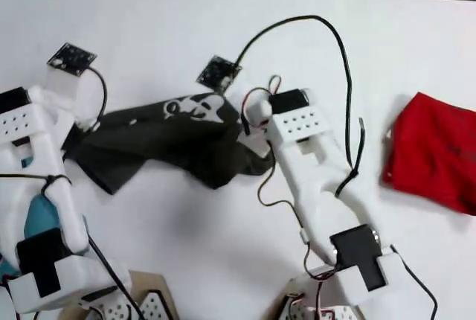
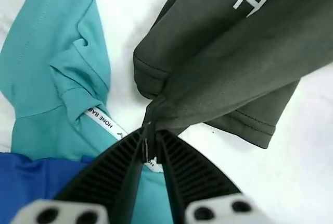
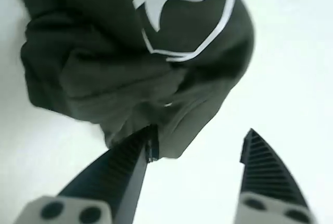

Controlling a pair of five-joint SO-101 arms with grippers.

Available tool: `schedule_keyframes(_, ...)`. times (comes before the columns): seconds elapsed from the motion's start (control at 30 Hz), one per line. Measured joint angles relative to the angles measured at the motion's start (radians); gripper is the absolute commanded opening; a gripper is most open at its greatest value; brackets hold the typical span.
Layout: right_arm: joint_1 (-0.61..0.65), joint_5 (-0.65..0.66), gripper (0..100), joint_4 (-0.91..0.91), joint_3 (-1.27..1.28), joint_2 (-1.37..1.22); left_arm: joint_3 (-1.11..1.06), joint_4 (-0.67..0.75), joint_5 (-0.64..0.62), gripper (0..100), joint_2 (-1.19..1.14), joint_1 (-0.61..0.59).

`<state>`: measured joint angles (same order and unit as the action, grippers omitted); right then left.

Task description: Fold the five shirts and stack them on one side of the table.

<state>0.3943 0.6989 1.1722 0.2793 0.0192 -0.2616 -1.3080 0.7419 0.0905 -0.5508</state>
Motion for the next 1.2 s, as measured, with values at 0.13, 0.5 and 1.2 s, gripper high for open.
schedule_keyframes(0.13,0.06,0.014,26.5,-0.002,0.003,-0.003,0.0,0.0,0.0,2,0.0,0.0)
schedule_keyframes(0.5,0.118,-0.003,24.0,-0.252,0.084,-0.153,-0.061,0.0,0.0,2,0.0,-0.002)
schedule_keyframes(1.2,0.046,-0.014,2.1,0.061,-0.149,0.103,-0.068,0.025,0.0,2,0.0,-0.002)
